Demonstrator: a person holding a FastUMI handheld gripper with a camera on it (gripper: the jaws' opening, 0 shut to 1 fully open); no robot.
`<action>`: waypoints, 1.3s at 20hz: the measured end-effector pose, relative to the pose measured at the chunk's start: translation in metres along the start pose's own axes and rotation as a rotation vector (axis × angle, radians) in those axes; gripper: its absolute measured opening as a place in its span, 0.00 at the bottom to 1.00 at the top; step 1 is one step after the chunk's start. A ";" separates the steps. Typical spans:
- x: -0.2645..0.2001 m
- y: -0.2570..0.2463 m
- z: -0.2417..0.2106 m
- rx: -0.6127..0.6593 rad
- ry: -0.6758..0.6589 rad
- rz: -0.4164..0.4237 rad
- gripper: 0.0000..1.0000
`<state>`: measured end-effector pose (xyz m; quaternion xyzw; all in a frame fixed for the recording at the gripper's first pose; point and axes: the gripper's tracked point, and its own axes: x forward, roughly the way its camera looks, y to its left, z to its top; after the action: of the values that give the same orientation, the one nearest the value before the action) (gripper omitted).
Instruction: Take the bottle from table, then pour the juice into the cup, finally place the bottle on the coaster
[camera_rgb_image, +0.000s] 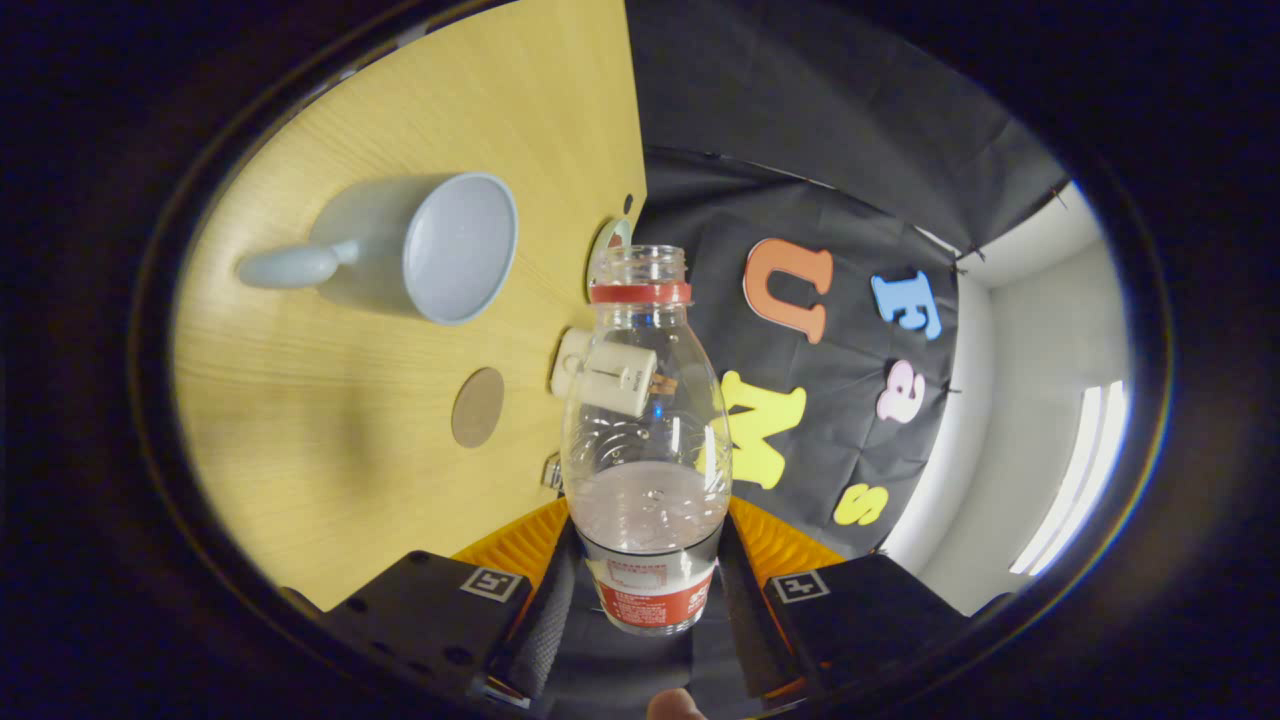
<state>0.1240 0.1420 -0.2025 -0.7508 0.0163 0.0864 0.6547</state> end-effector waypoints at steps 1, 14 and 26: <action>0.002 0.004 0.000 0.062 0.000 0.021 0.76; -0.039 -0.004 -0.001 0.844 -0.051 0.152 0.76; -0.026 -0.096 -0.028 1.439 -0.223 0.058 0.76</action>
<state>0.1144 0.1254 -0.1006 -0.1204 0.0220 0.1477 0.9814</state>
